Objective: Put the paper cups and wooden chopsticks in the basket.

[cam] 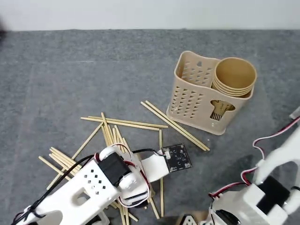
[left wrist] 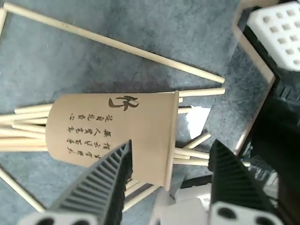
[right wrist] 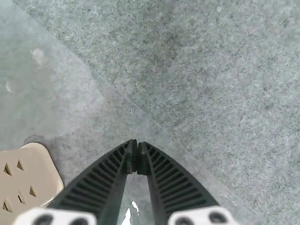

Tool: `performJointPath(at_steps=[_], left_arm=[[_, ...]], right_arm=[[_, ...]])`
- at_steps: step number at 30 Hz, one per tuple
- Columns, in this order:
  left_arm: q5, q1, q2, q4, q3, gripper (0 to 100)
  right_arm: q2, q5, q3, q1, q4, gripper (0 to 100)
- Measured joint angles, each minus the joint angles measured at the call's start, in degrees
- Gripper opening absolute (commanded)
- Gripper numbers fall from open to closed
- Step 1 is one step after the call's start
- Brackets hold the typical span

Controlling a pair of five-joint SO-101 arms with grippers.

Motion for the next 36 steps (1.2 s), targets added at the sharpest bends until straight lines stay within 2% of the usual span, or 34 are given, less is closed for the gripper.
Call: performJointPath(at_steps=[4,12,20,25,31,36], left_arm=[[-2.2,0.1,6.8,0.0,-0.1,24],[-4.3,0.3,21.4,0.0,-6.8,10],[-4.6,0.2,19.0,-0.2,-9.2,9],[-4.6,0.0,11.6,-0.1,-9.2,1],[-5.2,0.1,5.0,1.8,-9.2,4],[-10.9,-3.1,2.1,3.7,-9.2,23]], right_arm=[[0.0,0.0,-1.4,0.0,0.0,1.3],[0.0,0.0,-2.7,0.0,0.0,1.3],[0.0,0.0,-2.7,0.0,0.0,1.3],[0.0,0.0,-2.7,0.0,0.0,1.3],[0.0,0.0,-2.7,0.0,0.0,1.3],[0.0,0.0,-2.7,0.0,0.0,1.3]])
